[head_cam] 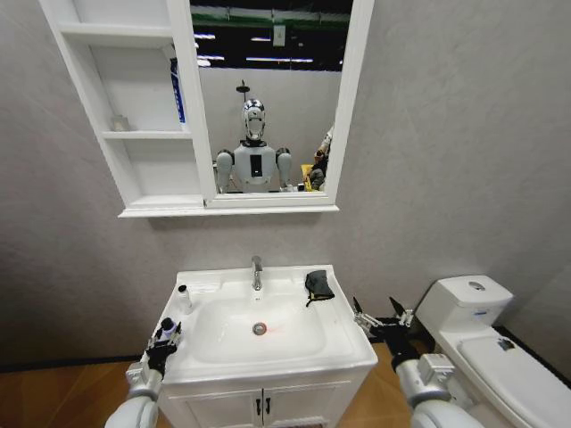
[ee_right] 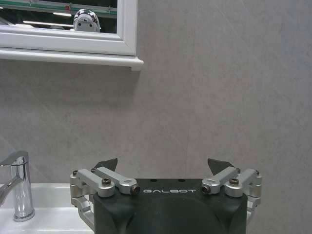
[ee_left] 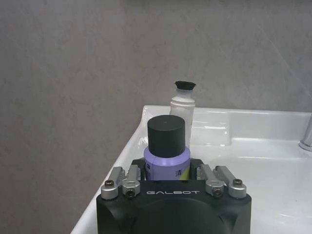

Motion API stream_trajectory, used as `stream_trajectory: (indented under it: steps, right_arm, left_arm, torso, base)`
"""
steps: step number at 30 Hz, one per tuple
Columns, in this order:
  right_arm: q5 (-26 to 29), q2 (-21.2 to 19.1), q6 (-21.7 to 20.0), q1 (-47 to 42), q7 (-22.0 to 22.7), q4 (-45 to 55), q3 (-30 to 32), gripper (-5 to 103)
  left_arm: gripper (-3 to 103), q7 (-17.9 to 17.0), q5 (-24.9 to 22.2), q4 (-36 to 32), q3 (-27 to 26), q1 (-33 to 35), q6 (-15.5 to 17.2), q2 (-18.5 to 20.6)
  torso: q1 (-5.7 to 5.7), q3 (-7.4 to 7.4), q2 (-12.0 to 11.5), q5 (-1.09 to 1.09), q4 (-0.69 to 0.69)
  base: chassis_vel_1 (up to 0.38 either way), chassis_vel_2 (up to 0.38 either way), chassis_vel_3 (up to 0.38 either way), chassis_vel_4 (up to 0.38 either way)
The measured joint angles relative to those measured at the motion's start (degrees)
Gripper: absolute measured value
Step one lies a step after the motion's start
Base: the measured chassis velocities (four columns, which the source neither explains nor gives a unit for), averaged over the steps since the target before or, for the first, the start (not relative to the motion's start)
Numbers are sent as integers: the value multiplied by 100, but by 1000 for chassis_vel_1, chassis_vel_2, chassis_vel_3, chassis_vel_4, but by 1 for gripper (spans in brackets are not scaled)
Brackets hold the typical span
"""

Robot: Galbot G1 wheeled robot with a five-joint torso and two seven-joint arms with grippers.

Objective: Move facial cleanser and shampoo from washbasin to cabinet, then wipe washbasin with towel.

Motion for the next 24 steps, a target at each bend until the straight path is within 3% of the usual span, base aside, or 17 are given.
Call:
stream_trajectory:
  steps: [3,6,9,10,12,13,15,16,18,19,20,23,24]
  right_arm:
    - [-2,1,-7,-3,3,15,-15,100]
    - [-6,-1,-15,-1,4,27,-27,100]
    - [-12,-12,-23,18,7,41,-51,100]
    - [-12,-12,-23,18,7,41,-51,100]
    - [-13,-22,-25,20,8,62,-63,100]
    - [-13,-22,-25,20,8,62,-63,100]
    - [-12,-36,-25,2,8,87,-72,100]
    - [-12,-36,-25,2,8,87,-72,100]
    - [-12,-58,-27,-28,8,135,-87,100]
    - [-13,-64,-29,-32,8,147,-92,100]
    - [-13,-64,-29,-32,8,147,-92,100]
    - [-25,-70,-37,-51,10,192,-96,100]
    - [-25,-70,-37,-51,10,192,-96,100]
  left_arm:
    - [43,-60,12,-201,6,91,33,-27]
    - [43,-256,9,-740,30,255,267,-12]
    - [43,-695,-132,-1736,23,529,867,314]
    - [43,-695,-132,-1736,23,529,867,314]
    - [43,-1188,-653,-2560,-86,634,1511,1004]
    - [43,-1188,-653,-2560,-86,634,1511,1004]
    - [43,-1692,-1341,-3142,-242,556,2171,1611]
    - [43,-1692,-1341,-3142,-242,556,2171,1611]
    - [43,-2362,-2528,-3636,-438,224,2924,2460]
    - [43,-2541,-2927,-3735,-487,63,3095,2747]
    - [43,-2541,-2927,-3735,-487,63,3095,2747]
    - [43,-3180,-4394,-3817,-562,-793,3541,3858]
    - [43,-3180,-4394,-3817,-562,-793,3541,3858]
  torso:
    - [0,0,0,-1,1]
    - [0,0,0,0,0]
    - [0,0,0,0,1]
    - [0,0,0,0,1]
    - [0,0,1,1,1]
    - [0,0,1,1,1]
    - [0,0,1,-1,2]
    - [0,0,1,-1,2]
    - [0,0,1,0,1]
    - [-1,0,1,-2,1]
    - [-1,0,1,-2,1]
    - [0,0,1,1,-2]
    - [0,0,1,1,-2]
  base:
    - [0,0,0,0]
    - [0,0,0,0]
    - [0,0,0,0]
    - [0,0,0,0]
    - [0,0,0,0]
    - [0,0,0,0]
    - [0,0,0,0]
    - [0,0,0,0]
    - [0,0,0,0]
    - [0,0,0,0]
    - [0,0,0,0]
    - [0,0,0,0]
    - [0,0,0,0]
